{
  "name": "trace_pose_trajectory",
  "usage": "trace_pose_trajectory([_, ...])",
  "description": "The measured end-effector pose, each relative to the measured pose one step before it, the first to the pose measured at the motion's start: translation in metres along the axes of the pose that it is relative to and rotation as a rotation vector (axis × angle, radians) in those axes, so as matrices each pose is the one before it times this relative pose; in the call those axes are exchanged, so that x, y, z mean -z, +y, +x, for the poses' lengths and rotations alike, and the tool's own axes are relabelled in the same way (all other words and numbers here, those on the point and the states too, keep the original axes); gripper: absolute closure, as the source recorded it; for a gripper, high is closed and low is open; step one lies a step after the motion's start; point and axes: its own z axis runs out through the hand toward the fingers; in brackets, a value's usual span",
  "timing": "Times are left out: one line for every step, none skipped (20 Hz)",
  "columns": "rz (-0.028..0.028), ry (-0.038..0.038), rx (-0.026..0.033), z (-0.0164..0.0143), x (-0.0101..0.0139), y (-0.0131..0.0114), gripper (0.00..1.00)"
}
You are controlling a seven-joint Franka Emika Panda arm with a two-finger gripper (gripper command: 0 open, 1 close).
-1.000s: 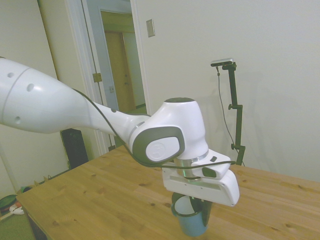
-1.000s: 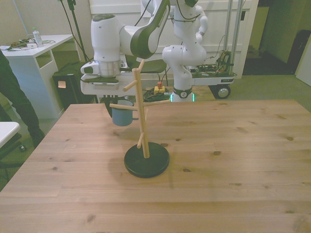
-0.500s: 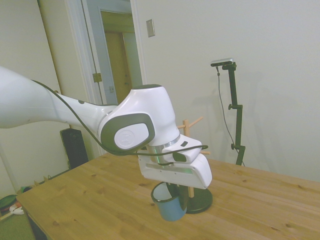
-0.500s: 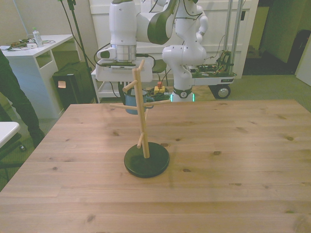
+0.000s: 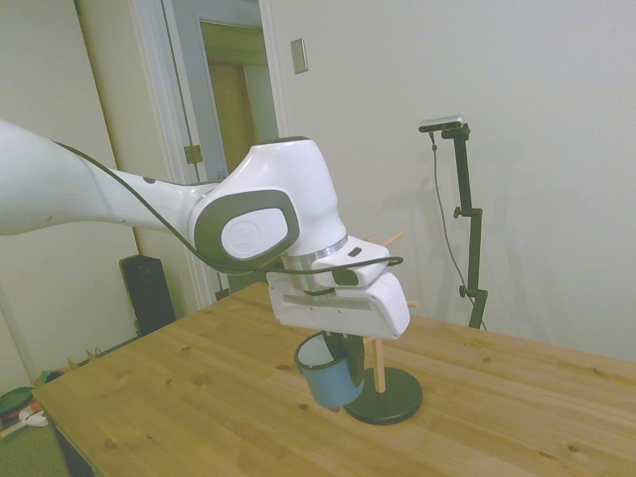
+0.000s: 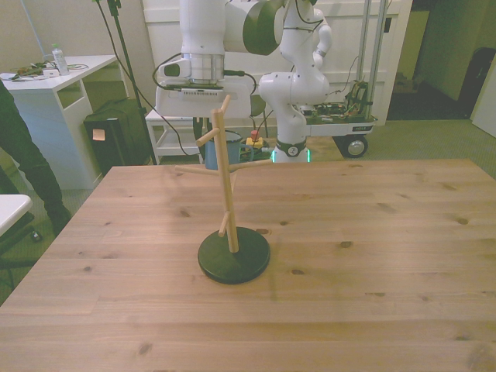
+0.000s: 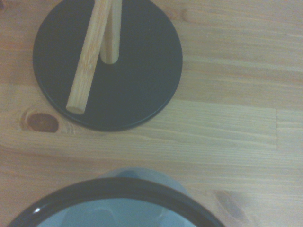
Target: Hang the mug
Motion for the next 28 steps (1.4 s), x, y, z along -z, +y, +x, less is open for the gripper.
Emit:
trace_pose_trajectory([-0.00139, -0.00291, -0.00191, 0.00276, 0.00053, -0.00117, 1.00])
trace_pose_trajectory([-0.00113, -0.00013, -0.00221, 0.00316, 0.00040, -0.00127, 1.00])
trace_pose_trajectory([-0.00191, -0.00071, -0.00315, 0.00314, -0.00034, -0.00151, 1.00])
trace_pose_trajectory([-0.00198, -0.00066, -0.00197, 0.00277, -0.00066, -0.00151, 1.00])
trace_pose_trajectory([-0.00239, -0.00290, -0.00122, 0.00209, -0.00114, -0.00146, 1.00])
trace_pose_trajectory([-0.00181, -0.00288, -0.00021, 0.00157, -0.00127, -0.00144, 1.00])
trace_pose_trajectory([-0.00101, -0.00142, -0.00073, 0.00140, -0.00092, -0.00108, 1.00])
trace_pose_trajectory([-0.00096, -0.00061, -0.00125, 0.00159, -0.00023, -0.00074, 1.00])
trace_pose_trajectory([-0.00060, -0.00040, -0.00106, 0.00140, 0.00001, -0.00039, 1.00])
trace_pose_trajectory([-0.00046, 0.00014, -0.00126, 0.00136, -0.00005, 0.00002, 1.00])
trace_pose_trajectory([0.00006, 0.00012, -0.00131, 0.00082, 0.00021, 0.00028, 1.00])
trace_pose_trajectory([-0.00004, 0.00002, -0.00060, 0.00040, 0.00003, 0.00014, 1.00])
trace_pose_trajectory([0.00005, -0.00010, -0.00015, 0.00001, -0.00002, 0.00004, 1.00])
trace_pose_trajectory([0.00012, -0.00007, -0.00012, 0.00000, -0.00001, 0.00001, 1.00])
trace_pose_trajectory([-0.00004, -0.00019, -0.00046, 0.00007, -0.00010, 0.00020, 1.00])
trace_pose_trajectory([-0.00020, -0.00041, -0.00096, 0.00015, -0.00025, 0.00048, 1.00])
trace_pose_trajectory([-0.00017, -0.00048, -0.00262, 0.00020, -0.00028, 0.00058, 1.00])
trace_pose_trajectory([-0.00113, -0.00300, -0.00445, 0.00004, -0.00052, 0.00059, 1.00])
trace_pose_trajectory([-0.00702, -0.01284, -0.00723, 0.00279, -0.00117, -0.00011, 1.00])
trace_pose_trajectory([0.00013, 0.00036, 0.00013, 0.00007, 0.00018, -0.00010, 1.00])
trace_pose_trajectory([0.00000, -0.00022, -0.00027, -0.00008, -0.00012, -0.00038, 1.00])
trace_pose_trajectory([-0.00015, -0.00069, -0.00057, -0.00015, -0.00039, -0.00070, 1.00])
trace_pose_trajectory([-0.00040, -0.00124, -0.00003, -0.00017, -0.00074, -0.00094, 1.00])
trace_pose_trajectory([-0.00084, -0.00212, 0.00074, -0.00015, -0.00125, -0.00109, 1.00])
trace_pose_trajectory([-0.00083, -0.00205, 0.00072, -0.00014, -0.00129, -0.00113, 1.00])
trace_pose_trajectory([-0.00101, -0.00194, 0.00050, 0.00010, -0.00123, -0.00070, 1.00])
trace_pose_trajectory([-0.00047, -0.00064, -0.00001, 0.00046, -0.00063, -0.00045, 1.00])
trace_pose_trajectory([0.00053, 0.00134, -0.00051, 0.00099, 0.00039, -0.00036, 1.00])
